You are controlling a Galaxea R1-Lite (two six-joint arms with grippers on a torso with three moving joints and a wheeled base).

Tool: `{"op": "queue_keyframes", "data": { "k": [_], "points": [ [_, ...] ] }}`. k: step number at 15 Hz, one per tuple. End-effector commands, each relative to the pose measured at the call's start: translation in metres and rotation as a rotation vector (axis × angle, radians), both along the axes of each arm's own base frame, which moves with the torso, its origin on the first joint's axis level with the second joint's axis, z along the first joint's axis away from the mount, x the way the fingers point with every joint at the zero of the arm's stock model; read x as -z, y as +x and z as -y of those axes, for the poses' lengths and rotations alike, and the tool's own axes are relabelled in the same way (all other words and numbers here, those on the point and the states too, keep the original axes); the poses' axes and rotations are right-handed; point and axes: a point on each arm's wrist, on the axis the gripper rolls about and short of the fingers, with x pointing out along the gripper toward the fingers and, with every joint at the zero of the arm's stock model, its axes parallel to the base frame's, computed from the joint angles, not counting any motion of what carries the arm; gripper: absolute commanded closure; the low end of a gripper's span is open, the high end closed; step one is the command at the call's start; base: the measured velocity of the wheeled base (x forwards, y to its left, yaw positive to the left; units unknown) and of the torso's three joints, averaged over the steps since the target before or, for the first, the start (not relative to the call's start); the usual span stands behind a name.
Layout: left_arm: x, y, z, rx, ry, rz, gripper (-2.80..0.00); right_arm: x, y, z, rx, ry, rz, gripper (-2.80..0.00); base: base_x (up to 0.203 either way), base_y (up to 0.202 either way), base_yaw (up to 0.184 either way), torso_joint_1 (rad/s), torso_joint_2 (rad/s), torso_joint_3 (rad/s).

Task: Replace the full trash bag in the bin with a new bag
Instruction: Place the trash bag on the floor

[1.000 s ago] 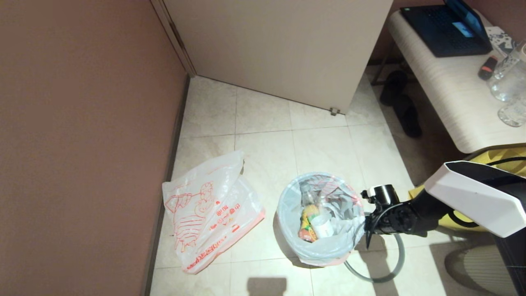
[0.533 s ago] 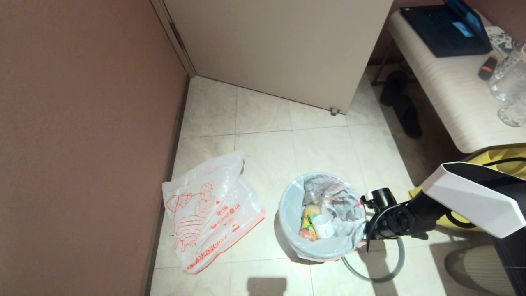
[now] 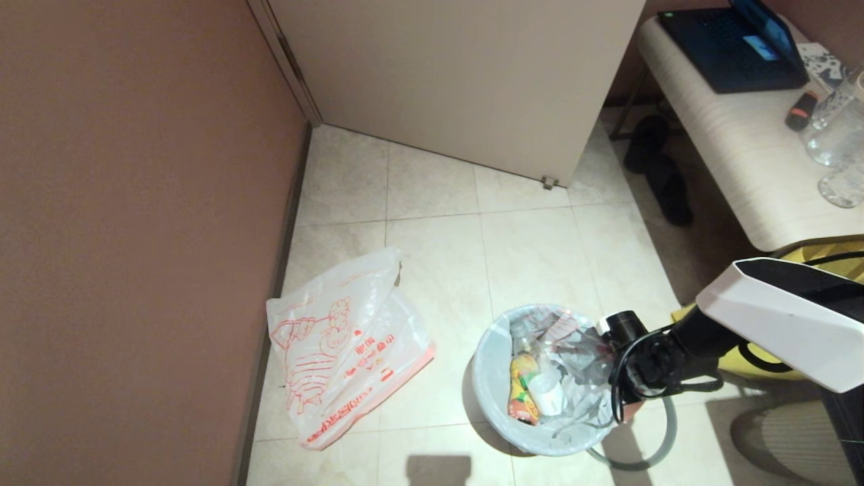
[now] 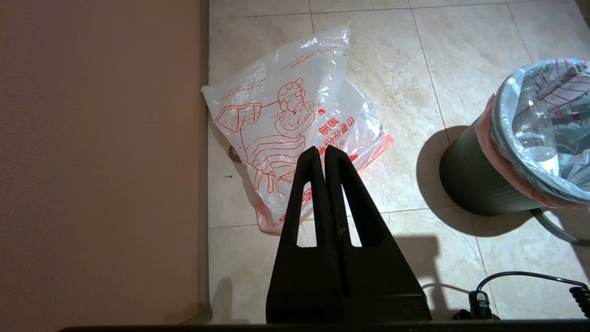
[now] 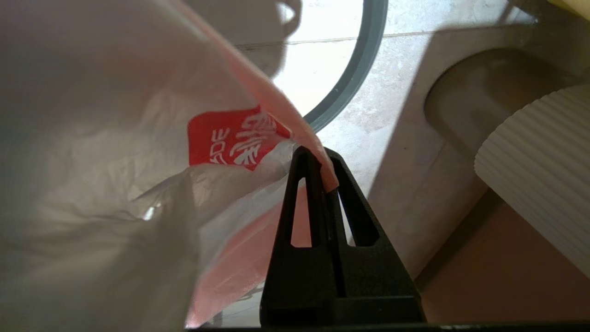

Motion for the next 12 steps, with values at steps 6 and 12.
{"op": "queue_keyframes", "data": {
  "k": [6, 12],
  "points": [
    [0.0, 0.0, 0.0, -0.001, -0.001, 0.0, 0.0, -0.081, -0.03, -0.01, 0.061, 0.464, 0.1, 0.0, 0.0, 0.0, 0.0, 0.0, 0.0, 0.0],
    [0.0, 0.0, 0.0, 0.001, -0.001, -0.001, 0.0, -0.103, -0.043, -0.001, 0.102, 0.617, 0.12, 0.0, 0.0, 0.0, 0.0, 0.0, 0.0, 0.0]
  ]
}}
